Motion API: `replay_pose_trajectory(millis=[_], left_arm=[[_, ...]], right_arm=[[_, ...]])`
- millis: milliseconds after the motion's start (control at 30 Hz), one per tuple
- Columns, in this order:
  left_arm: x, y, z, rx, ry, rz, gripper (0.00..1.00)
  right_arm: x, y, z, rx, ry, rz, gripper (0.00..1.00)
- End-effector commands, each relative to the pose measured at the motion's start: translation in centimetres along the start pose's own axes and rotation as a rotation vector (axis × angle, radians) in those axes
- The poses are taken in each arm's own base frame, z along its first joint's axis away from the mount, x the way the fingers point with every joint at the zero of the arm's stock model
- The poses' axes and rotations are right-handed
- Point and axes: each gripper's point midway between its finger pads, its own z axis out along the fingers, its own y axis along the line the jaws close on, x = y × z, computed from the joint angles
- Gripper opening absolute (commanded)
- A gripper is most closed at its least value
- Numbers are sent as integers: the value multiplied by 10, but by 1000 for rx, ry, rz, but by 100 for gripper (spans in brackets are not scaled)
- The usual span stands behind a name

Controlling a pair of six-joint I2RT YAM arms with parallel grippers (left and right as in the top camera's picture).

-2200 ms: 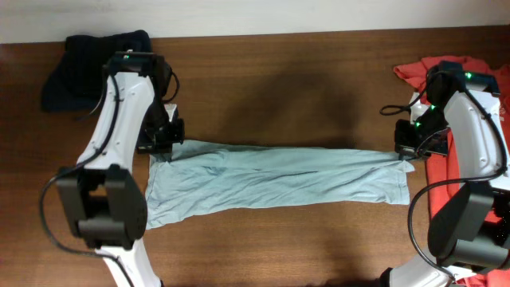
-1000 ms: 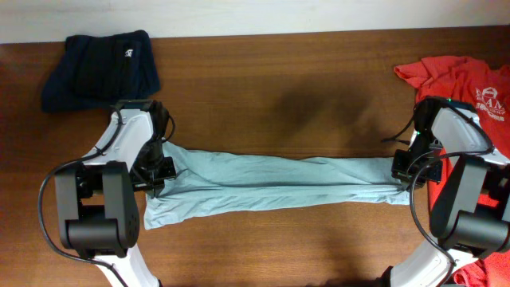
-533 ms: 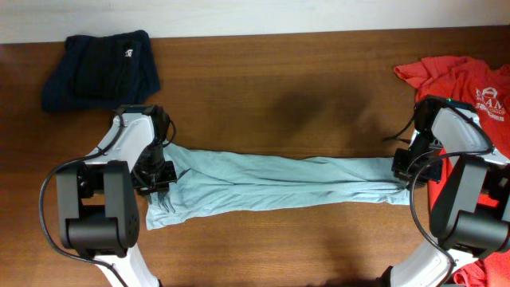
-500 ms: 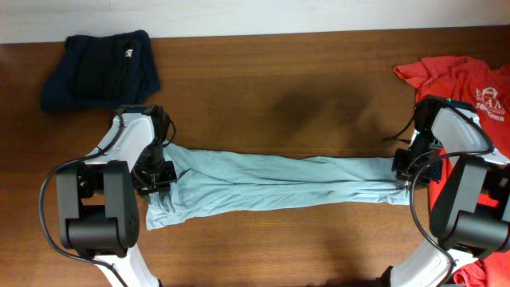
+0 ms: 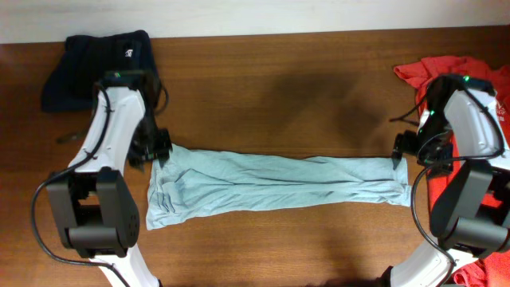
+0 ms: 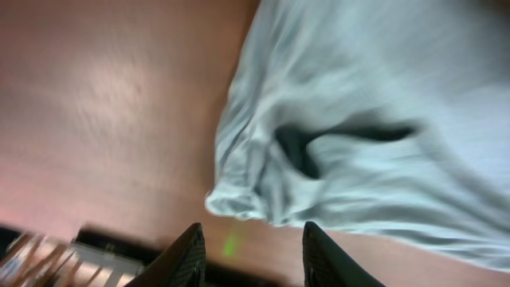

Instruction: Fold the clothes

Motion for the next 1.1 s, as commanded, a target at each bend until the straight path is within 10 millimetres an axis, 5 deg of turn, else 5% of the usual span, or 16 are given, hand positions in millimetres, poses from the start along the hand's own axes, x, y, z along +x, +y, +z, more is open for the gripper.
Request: replay_pose_trajectory(millis=[0,167,467,733,1067], left_arm=[[-15,-27,-34,151,-82,50,40],[-12,-54,-31,244,-79,139,2],[0,-69,13,219,-30,180,0],[2,-69,45,207,-18,179,1],[-12,-76,48,228,-82,179,1]], right_arm=[[-2,35,-20,-209,-17,-96,78],[9,72,-25,-389,-7,-254,52],[21,128,-12,-361,-30,-475,6],[38,184,11,-330,-74,-666,4],[74,235,39,-297,-101,-945,4]])
